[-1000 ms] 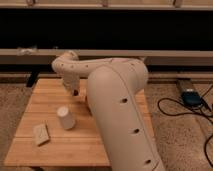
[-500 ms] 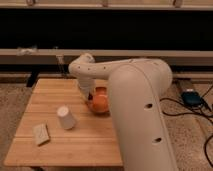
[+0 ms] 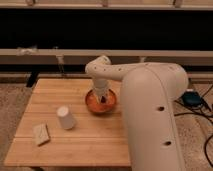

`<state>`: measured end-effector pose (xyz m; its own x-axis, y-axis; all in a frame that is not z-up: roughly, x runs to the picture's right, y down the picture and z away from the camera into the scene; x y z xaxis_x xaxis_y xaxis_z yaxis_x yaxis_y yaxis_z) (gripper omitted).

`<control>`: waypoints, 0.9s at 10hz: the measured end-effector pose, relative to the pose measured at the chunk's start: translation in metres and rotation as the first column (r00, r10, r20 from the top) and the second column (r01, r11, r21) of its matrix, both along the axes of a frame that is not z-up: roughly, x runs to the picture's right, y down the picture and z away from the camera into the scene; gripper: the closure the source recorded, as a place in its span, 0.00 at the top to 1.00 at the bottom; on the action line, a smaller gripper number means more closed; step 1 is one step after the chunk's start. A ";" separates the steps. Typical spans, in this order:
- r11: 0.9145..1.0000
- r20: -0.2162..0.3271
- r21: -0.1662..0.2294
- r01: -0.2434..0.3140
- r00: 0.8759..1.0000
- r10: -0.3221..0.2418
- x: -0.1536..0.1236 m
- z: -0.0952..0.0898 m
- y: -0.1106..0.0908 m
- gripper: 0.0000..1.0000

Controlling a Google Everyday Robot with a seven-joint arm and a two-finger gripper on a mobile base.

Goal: Place the pepper in the ceramic bowl

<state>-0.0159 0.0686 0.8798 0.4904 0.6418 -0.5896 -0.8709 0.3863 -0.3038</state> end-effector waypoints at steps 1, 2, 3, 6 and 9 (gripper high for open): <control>1.000 -0.002 -0.003 -0.004 1.000 0.004 0.001 0.002 -0.001 0.80; 1.000 0.000 -0.005 -0.005 1.000 0.005 0.001 0.004 -0.002 0.80; 1.000 0.005 -0.005 -0.006 1.000 0.006 0.000 0.006 -0.003 0.80; 1.000 0.036 0.008 0.008 0.999 -0.009 0.000 0.004 -0.010 0.80; 0.999 0.109 0.031 0.030 0.993 -0.033 -0.004 -0.005 -0.022 0.80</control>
